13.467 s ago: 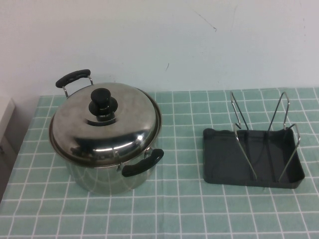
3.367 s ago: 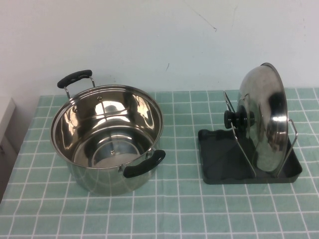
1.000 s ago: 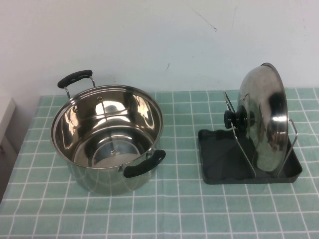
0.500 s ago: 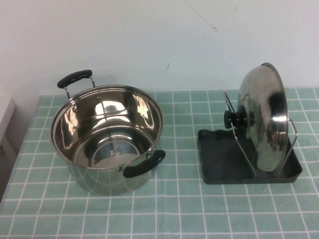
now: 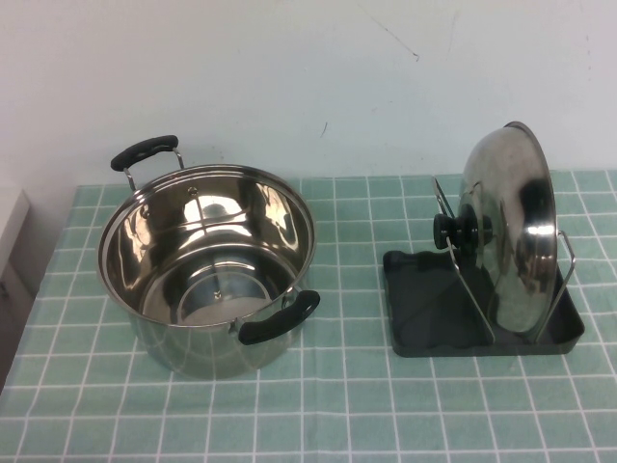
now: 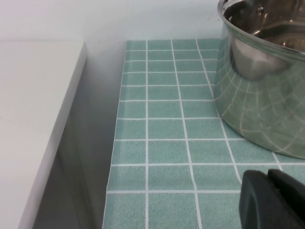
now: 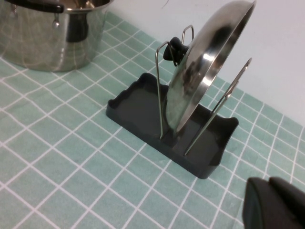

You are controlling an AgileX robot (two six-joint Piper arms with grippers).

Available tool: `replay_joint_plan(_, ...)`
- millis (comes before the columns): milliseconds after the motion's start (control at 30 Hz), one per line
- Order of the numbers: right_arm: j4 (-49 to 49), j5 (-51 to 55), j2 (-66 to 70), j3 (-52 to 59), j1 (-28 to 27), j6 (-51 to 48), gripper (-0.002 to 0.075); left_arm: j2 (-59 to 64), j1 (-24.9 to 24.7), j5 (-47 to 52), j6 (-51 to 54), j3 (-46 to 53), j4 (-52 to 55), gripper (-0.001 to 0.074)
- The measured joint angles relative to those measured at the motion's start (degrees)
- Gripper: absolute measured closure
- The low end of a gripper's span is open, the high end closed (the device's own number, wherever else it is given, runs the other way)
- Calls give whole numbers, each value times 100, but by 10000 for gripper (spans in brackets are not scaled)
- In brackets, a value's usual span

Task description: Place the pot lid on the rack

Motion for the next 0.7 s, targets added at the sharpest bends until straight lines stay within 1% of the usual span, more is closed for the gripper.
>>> replay_joint_plan(233, 0, -57, 0, 55, 0, -66, 728, 0, 0, 0, -27, 0, 10, 737)
replay_joint_plan(333, -126, -440, -66, 301, -4, -99, 728, 0, 0, 0, -27, 0, 10, 737)
replay_joint_plan(400, -391, -812, -120, 614, -39, -29, 728, 0, 0, 0, -27, 0, 10, 737)
replay_joint_plan(467, -759, -1133, -184, 996, -115, 435, 728, 0, 0, 0, -27, 0, 10, 737)
replay_joint_plan(600, -1538, -1716, -400, 1831, -276, 1749, 728, 0, 0, 0, -27, 0, 23, 737)
replay_joint_plan(700, -1791, -1984, -435, 2424, -299, 2495, 728, 0, 0, 0, -27, 0, 23, 737)
